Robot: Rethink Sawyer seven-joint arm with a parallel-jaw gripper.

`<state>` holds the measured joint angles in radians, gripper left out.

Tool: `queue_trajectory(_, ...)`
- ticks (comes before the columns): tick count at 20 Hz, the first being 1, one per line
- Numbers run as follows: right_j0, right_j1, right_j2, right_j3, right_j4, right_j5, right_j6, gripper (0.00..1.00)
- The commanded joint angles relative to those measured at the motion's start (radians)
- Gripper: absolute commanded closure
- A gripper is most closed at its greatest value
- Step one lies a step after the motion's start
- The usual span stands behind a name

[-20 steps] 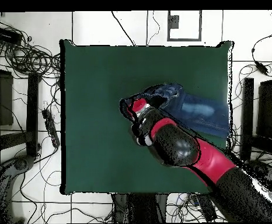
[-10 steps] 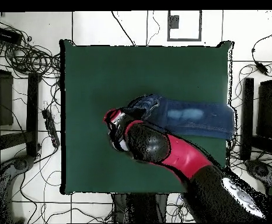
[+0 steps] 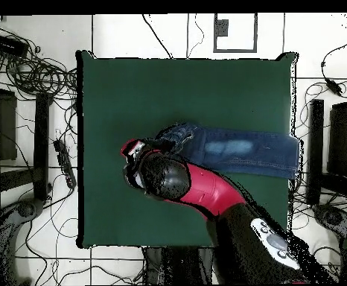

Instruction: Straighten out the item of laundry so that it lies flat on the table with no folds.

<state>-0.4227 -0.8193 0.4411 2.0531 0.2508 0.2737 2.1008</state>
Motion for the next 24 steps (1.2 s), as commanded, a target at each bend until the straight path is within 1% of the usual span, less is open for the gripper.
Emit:
queue_trajectory(1,0.094,0.101,-0.139,-0.153,0.082,0.125,0.223,1.00)
queue_trajectory(4,0.131,0.120,-0.177,-0.177,0.086,0.130,0.229,1.00)
queue_trajectory(15,0.248,0.132,-0.307,-0.293,0.104,0.237,0.279,1.00)
queue_trajectory(18,0.303,0.151,-0.356,-0.340,0.108,0.276,0.315,1.00)
queue_trajectory(24,0.381,0.211,-0.439,-0.453,0.118,0.365,0.367,1.00)
